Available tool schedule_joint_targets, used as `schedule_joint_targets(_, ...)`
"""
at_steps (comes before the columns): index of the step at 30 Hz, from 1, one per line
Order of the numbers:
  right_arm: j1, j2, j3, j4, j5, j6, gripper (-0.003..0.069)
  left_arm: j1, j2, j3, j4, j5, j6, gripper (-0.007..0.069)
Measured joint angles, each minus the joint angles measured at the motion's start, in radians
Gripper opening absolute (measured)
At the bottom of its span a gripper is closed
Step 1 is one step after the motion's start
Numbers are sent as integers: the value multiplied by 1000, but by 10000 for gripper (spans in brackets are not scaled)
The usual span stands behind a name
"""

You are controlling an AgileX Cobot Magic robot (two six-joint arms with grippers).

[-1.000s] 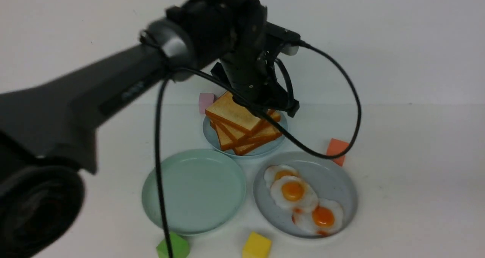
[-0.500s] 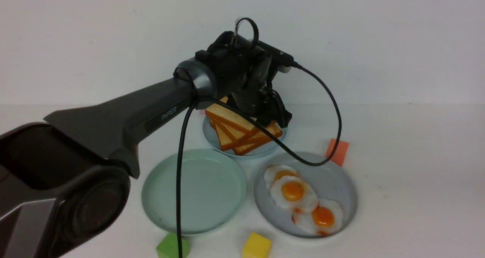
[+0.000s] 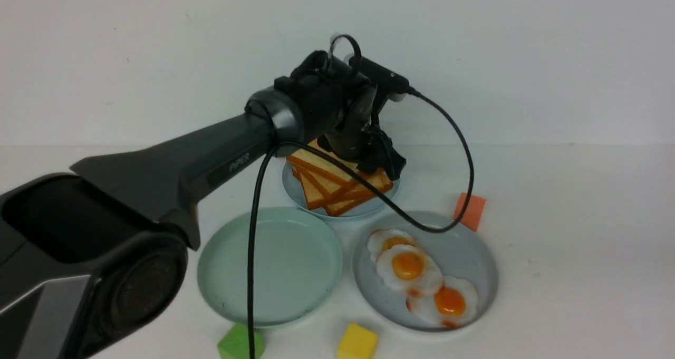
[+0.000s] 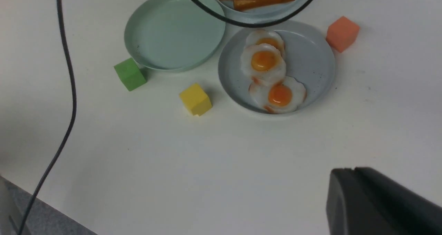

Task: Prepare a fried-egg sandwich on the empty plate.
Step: Use the left arm to grab a slice of bread

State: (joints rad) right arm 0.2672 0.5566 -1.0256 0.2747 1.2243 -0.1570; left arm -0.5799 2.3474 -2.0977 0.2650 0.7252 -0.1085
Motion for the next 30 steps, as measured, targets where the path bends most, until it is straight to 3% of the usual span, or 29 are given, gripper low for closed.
schedule_joint_targets(10, 0, 0, 0, 2, 13, 0, 57, 2, 25, -6, 8, -5, -26, 335)
schedule_joint_targets(17, 0, 0, 0, 2, 15, 0, 64, 5, 25, -11, -16, 14, -24, 72)
schedule_joint_targets(19, 0, 0, 0, 2, 15, 0, 66, 5, 25, -11, -18, 16, -23, 38)
schedule_joint_targets(30, 0, 0, 0, 3, 15, 0, 67, 5, -75, -8, -34, 88, -3, 38)
